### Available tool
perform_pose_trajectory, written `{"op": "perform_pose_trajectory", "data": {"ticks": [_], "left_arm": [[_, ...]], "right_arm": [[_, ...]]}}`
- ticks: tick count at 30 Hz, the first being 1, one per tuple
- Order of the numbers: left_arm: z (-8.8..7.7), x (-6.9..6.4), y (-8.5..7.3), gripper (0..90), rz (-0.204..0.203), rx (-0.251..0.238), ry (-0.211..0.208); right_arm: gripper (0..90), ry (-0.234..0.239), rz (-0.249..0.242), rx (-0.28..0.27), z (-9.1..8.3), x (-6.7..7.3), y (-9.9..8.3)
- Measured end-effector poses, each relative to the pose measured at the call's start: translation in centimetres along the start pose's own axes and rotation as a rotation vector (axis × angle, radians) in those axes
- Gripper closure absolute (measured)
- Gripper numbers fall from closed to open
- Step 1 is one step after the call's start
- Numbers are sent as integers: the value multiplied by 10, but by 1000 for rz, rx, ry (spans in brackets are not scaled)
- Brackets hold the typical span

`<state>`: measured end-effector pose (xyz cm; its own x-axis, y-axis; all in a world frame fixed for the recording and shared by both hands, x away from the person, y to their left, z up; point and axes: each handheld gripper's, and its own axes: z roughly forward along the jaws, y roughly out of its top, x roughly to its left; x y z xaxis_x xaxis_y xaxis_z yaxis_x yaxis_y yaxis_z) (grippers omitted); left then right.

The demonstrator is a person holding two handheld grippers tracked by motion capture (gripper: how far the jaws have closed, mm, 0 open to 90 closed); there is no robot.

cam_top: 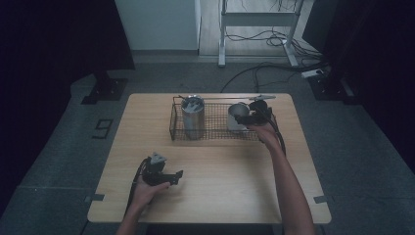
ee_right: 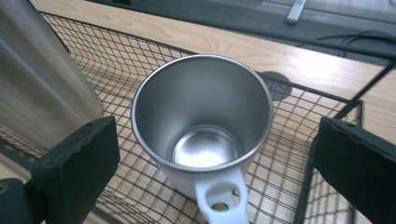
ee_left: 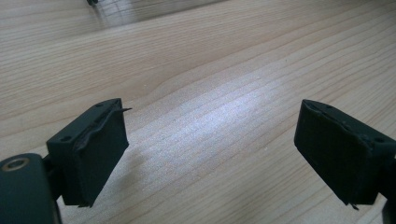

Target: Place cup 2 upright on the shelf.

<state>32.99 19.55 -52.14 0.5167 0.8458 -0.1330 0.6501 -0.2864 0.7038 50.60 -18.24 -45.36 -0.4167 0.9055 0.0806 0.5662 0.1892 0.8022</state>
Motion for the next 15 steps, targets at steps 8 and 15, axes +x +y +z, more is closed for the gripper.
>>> {"op": "perform_pose_trajectory", "data": {"ticks": [8,15], "left_arm": [[-4,0,-1,96,-3,-5,0],[-9,1,-2,95,-10,-20,1]], "right_arm": [[14,-15,-18,-29,-24,6,-3],[33,-4,-37,-54,-52,14,-7]]}}
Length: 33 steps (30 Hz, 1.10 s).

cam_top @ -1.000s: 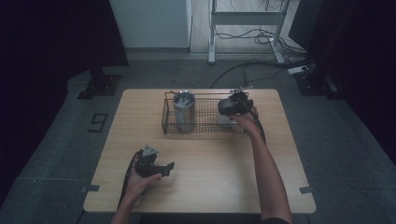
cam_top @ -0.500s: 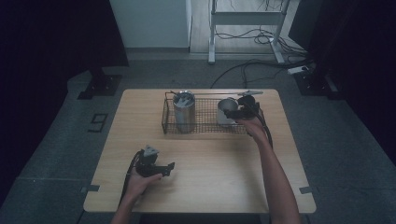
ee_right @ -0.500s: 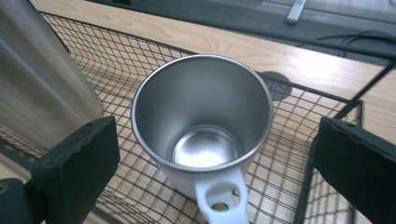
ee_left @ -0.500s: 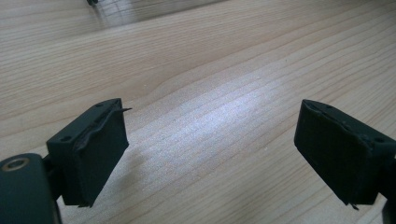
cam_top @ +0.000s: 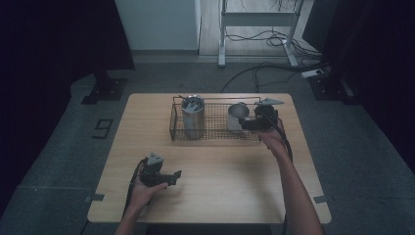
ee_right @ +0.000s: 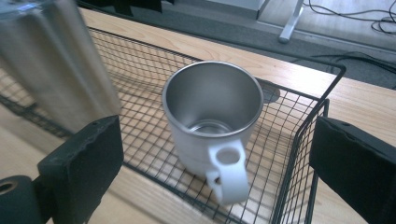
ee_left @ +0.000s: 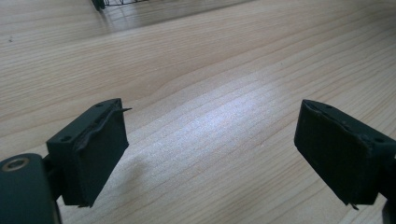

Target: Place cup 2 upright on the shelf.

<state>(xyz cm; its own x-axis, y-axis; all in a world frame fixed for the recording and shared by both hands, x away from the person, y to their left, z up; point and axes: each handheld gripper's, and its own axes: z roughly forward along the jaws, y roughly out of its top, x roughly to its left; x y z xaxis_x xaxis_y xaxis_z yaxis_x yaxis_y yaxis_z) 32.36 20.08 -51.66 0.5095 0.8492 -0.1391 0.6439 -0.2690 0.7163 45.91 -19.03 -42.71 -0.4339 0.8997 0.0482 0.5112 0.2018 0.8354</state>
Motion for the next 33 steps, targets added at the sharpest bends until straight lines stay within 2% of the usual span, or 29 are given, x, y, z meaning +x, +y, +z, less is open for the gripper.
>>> {"op": "perform_pose_trajectory", "data": {"ticks": [5,11,23,33], "left_arm": [[-1,-1,0,95,0,-2,0],[-1,0,0,95,-3,-2,6],[-4,4,-4,95,-10,0,19],[-1,2,-6,95,1,17,26]], "right_arm": [[40,35,1,-30,-21,0,-14],[48,52,5,-57,-40,0,-35],[85,80,32,-92,-63,3,-84],[116,80,89,-104,-79,-5,-134]]}}
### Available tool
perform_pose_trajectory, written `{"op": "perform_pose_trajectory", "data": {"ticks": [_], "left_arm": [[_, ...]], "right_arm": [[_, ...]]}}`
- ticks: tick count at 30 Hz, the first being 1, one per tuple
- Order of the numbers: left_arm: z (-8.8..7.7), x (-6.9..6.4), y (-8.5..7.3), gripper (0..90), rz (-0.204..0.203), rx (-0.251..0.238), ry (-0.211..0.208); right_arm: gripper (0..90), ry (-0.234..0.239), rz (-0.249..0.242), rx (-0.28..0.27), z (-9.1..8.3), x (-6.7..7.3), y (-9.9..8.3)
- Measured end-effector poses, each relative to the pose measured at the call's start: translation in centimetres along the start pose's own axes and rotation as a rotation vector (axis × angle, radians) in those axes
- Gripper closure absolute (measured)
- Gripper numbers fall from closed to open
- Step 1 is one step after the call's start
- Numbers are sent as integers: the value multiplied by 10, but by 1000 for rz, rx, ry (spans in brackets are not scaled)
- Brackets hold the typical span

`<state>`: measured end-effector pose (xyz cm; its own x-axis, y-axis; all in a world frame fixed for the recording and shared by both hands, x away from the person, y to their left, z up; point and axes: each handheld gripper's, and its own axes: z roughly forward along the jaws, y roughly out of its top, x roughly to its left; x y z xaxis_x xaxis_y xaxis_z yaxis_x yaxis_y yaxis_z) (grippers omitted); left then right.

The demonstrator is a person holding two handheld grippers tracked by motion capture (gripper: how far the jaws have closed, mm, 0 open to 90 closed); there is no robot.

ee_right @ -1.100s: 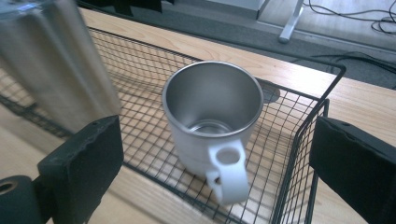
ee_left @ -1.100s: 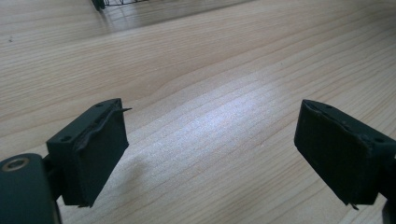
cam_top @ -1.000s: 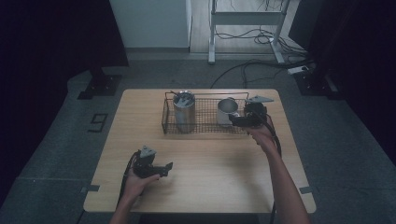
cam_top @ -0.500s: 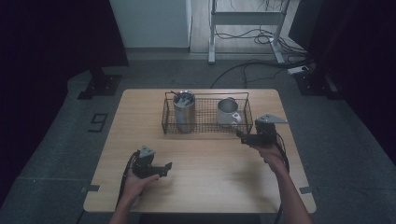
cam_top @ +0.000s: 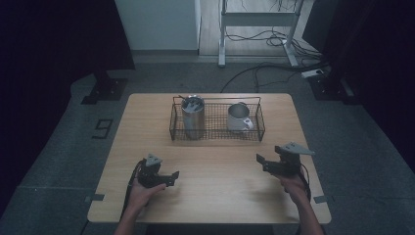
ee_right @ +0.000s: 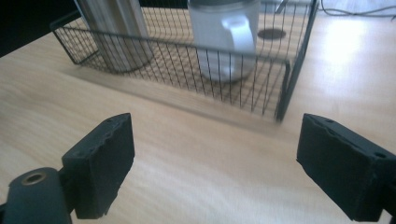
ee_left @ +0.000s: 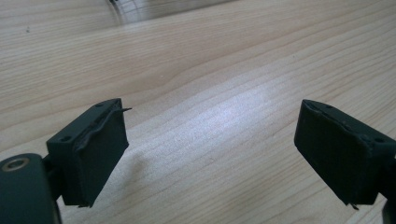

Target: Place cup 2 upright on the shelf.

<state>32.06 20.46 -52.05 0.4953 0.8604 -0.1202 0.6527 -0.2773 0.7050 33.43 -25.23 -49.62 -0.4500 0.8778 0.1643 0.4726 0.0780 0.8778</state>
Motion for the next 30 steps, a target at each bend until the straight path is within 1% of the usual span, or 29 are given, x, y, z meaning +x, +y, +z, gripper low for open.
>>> {"op": "perform_pose_trajectory", "data": {"ticks": [2,5,7,8,10,13,16,21,30], "left_arm": [[1,-1,-1,95,2,6,4],[2,-2,-2,95,8,12,6],[3,-2,-2,95,10,12,7],[3,-2,-2,95,10,12,8],[3,-1,-2,95,9,13,9],[4,-1,-2,95,13,21,15],[5,-2,-3,95,19,23,13],[6,-3,-3,95,22,26,13],[6,-3,-3,96,25,32,11]], "right_arm": [[118,1,11,10,-2,-2,-10],[125,-4,12,27,-4,-4,-24],[127,-16,7,50,-5,-6,-30],[129,-22,12,55,-5,-7,-35],[129,-17,24,74,-5,-8,-43],[129,-31,9,104,-4,-9,-52],[130,-40,12,108,-2,-10,-53],[131,-46,-5,123,1,-9,-55],[131,-58,1,120,1,-11,-56]]}}
